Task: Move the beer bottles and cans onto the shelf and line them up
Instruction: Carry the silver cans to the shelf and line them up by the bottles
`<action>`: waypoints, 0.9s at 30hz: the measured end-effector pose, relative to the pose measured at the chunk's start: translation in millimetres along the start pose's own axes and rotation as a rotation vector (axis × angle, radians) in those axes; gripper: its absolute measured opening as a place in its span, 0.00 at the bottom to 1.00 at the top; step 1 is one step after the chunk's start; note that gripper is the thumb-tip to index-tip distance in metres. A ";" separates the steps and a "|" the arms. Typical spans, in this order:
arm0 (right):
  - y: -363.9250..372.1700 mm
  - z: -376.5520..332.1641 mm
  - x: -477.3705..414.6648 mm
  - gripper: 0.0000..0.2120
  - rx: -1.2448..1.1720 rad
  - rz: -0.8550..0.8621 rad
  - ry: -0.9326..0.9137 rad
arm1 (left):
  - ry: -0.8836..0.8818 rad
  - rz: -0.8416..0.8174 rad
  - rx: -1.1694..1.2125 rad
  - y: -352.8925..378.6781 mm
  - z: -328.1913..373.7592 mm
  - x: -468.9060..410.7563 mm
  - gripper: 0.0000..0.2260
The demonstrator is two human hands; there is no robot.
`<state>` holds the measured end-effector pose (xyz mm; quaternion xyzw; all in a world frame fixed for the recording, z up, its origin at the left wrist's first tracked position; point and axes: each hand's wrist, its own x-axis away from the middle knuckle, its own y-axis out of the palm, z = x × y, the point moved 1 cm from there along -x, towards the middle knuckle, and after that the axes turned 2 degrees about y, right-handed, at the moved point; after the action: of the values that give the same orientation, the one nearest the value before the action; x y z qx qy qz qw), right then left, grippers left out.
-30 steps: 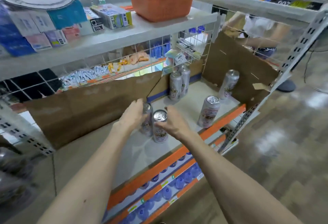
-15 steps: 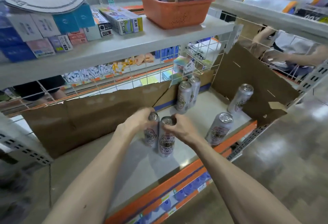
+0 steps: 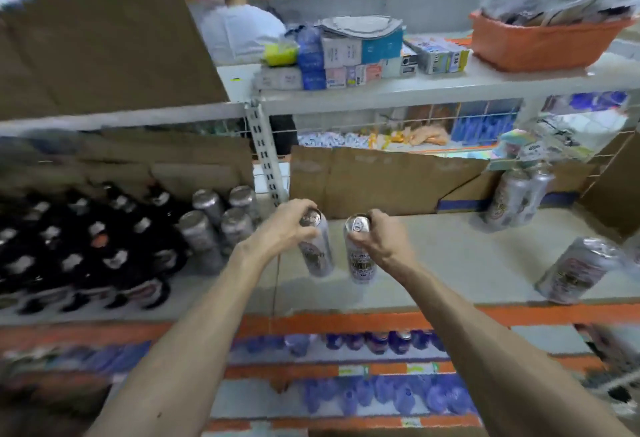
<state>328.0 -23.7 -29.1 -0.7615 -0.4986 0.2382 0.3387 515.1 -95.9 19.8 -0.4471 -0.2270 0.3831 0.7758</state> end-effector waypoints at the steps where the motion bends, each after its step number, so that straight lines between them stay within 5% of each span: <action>1: 12.9 -25.5 5.7 0.18 0.008 -0.030 -0.043 | -0.032 0.026 0.006 -15.2 -14.0 21.3 0.20; 7: 80.1 -168.4 47.0 0.13 -0.032 -0.177 -0.257 | -0.232 0.162 -0.021 -91.1 -101.0 135.2 0.14; 12: 129.3 -234.3 63.2 0.11 -0.027 -0.200 -0.293 | -0.312 0.213 -0.039 -129.4 -164.4 173.4 0.24; 27: 173.3 -249.4 32.4 0.12 0.044 -0.027 -0.048 | -0.081 0.004 0.049 -126.7 -241.5 97.5 0.20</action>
<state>619.0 -110.6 3.4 -0.7412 -0.5114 0.2628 0.3465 791.3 -182.6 10.6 -0.4127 -0.2477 0.4078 0.7759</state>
